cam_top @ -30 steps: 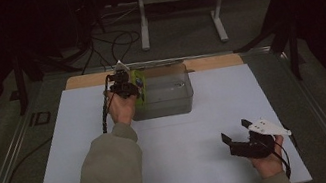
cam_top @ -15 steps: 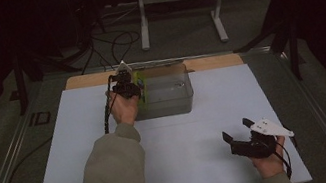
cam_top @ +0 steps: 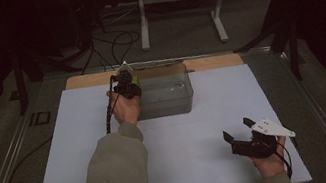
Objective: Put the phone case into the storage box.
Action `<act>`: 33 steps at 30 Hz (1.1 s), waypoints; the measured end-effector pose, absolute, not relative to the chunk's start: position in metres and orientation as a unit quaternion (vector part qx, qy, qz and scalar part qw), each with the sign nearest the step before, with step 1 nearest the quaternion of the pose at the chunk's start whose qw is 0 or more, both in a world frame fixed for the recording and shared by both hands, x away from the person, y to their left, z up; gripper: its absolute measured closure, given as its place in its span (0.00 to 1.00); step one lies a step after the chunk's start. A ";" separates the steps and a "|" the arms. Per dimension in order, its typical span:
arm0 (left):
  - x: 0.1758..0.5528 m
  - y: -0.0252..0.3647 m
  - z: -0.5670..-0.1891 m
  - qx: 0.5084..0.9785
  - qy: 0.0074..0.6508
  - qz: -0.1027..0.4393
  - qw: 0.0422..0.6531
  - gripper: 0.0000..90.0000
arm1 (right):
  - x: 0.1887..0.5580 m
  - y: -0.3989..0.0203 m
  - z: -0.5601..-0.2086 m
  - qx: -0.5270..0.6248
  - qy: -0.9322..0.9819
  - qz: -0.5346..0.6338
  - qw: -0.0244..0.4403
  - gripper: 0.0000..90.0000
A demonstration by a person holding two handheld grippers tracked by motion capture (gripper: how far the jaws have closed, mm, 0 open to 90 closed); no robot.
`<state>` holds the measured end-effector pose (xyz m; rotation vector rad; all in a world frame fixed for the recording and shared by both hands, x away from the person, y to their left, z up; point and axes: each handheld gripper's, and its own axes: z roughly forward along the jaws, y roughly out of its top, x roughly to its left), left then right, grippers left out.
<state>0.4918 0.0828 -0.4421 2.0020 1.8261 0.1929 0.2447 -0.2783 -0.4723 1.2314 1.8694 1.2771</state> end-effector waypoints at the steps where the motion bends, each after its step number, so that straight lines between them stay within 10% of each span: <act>1: 0.492 0.083 -0.442 0.721 0.656 0.069 0.211 0.84 | 0.245 -0.278 -0.472 0.460 0.696 0.476 0.278 0.13; 16: 0.492 0.082 -0.446 0.702 0.665 0.035 0.252 0.86 | 0.244 -0.278 -0.472 0.456 0.698 0.476 0.279 0.13; 33: 0.479 0.083 -0.429 0.734 0.624 0.098 0.248 0.64 | 0.244 -0.277 -0.472 0.454 0.699 0.477 0.279 0.13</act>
